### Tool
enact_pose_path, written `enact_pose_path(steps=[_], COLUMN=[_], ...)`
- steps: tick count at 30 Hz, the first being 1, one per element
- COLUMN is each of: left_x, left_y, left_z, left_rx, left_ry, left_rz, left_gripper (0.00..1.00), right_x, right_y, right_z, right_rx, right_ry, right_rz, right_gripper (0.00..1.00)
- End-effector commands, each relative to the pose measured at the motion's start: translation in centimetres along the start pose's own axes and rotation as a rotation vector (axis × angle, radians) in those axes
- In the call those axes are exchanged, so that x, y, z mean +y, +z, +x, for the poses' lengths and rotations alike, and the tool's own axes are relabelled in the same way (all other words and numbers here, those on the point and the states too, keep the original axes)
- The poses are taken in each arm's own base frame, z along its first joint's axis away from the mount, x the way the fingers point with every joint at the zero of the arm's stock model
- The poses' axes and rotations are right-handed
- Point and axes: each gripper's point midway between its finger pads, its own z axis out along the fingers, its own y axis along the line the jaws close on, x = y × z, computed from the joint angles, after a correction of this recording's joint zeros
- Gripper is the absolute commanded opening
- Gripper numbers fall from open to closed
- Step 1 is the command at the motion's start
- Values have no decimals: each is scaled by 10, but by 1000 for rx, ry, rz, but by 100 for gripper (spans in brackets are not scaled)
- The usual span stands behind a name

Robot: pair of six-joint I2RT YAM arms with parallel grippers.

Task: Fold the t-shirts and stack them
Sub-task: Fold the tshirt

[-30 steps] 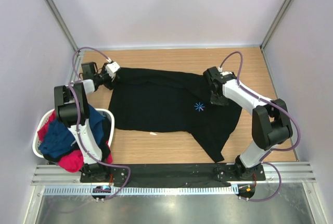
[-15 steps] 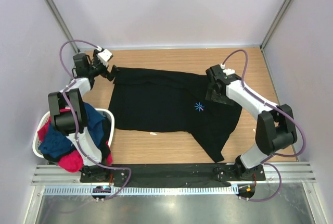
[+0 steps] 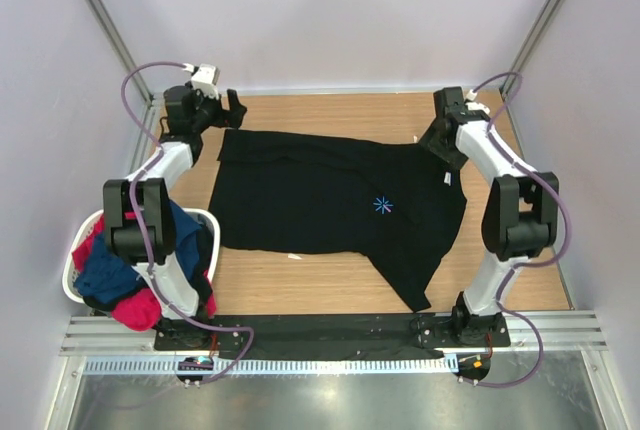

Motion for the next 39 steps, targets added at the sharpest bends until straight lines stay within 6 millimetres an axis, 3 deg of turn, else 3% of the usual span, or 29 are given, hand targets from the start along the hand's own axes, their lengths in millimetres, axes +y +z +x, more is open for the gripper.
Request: enact_pose_path(steps=[1,6,9,10,13,19,27,30,34,36,39], left_x=[15,-37,-52,-56,-53,-51,-55,-55,-54,-54,-54], left_y=[3,11,12,12,11,23,31,31,31,33,39], left_z=[-36,-29,-19,-17,-4,25,63,78,90,97,106], left_rx=[-46,9,35,45,63,120,218,279,313,327,351], left_ry=[-194,-183,-217,-232,-323,-434,-537,-560,-576,-582,-588], left_rz=[-171,-174,-215,-213,-283,-328,-359,-381,-396,-402,-405], left_gripper=[88,87,86,84,77,76,76,75,75,74,73], right_x=[28,20,16,3,3,25,1,-22,-34,-22,-3], right_y=[10,40,54,65,76,95,128,140,153,154,161], right_z=[-13,-29,-33,-38,-44,-42,-18,-26,-52,-72,-87], right_rx=[-21,-35,-26,-17,-16,-2,60,61,37,11,9], right_ry=[-11,40,75,106,113,84,38,50,51,27,-30], right_rz=[-66,-49,-44,-18,-55,-148,-60,-11,-9,-52,-123], right_gripper=[78,70,66,65,54,52,49,48,47,47,46])
